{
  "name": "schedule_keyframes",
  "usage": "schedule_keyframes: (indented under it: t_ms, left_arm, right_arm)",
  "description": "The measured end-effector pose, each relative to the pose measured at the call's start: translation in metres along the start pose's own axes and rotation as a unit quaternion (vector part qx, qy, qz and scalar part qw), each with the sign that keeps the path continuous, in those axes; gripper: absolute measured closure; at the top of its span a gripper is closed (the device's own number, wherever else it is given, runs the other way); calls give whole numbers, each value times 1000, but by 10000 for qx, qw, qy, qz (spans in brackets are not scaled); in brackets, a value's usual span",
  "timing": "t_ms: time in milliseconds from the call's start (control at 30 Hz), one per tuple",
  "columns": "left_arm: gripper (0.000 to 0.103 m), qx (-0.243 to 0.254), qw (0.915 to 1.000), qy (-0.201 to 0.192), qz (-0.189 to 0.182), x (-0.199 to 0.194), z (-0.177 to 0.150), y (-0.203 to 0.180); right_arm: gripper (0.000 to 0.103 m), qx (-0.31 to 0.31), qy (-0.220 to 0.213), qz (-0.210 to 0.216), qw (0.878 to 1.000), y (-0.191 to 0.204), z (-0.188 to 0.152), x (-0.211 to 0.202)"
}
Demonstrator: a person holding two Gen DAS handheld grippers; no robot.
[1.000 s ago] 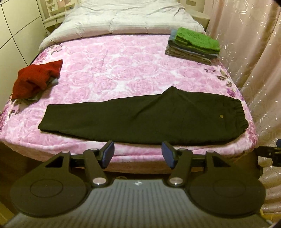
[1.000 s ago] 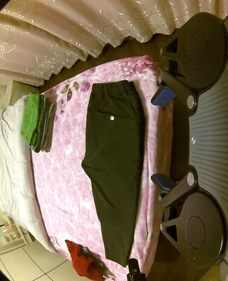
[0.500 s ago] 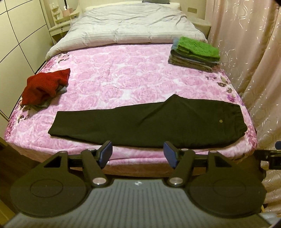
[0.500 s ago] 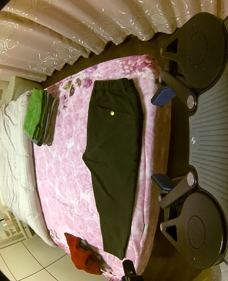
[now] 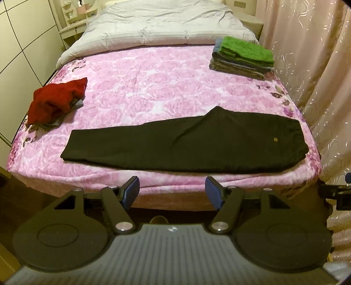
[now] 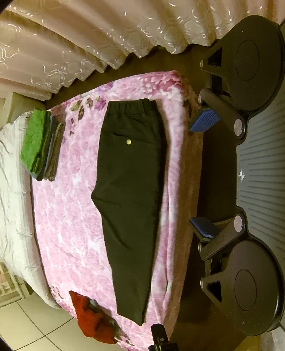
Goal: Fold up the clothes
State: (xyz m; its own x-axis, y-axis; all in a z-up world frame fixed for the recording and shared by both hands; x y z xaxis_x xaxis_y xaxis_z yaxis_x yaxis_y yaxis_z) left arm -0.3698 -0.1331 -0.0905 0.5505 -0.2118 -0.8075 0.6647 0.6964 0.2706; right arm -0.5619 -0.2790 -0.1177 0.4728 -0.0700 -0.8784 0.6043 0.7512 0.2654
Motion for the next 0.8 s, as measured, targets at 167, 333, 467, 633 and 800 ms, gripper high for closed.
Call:
schedule_keyframes:
  t_ms: [167, 333, 467, 633, 800]
  left_arm:
    - [41, -6, 10000, 44, 3, 1, -6, 2]
    - [41, -67, 10000, 24, 36, 0, -7, 7]
    - [41, -114, 9999, 38, 53, 1, -8, 10]
    - [41, -149, 9998, 94, 65, 4, -10, 14]
    - [41, -189, 9997, 149, 48, 12, -10, 19]
  right_arm:
    - [16, -16, 62, -22, 10000, 2, -2, 2]
    - [16, -68, 6, -36, 10000, 4, -1, -1]
    - [16, -102, -29, -37, 9999, 6, 1, 0]
    - [16, -106, 1, -27, 9999, 6, 2, 2]
    - [16, -89, 30, -28, 10000, 6, 4, 6]
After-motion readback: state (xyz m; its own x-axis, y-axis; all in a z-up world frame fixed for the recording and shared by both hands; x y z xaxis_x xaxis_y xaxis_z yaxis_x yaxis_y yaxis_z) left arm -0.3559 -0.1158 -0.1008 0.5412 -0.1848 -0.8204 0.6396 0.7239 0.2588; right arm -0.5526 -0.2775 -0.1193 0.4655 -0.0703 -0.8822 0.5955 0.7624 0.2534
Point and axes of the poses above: each gripper's, at about its wrist camera, not at the fingertips, and x roughly the way its jaws point, y to its left, z to its top, the point moved 3 cm from there along x, roughly the way its jaws point, and after that the axes turned 14 degrees about z, right-handed, at the moved point
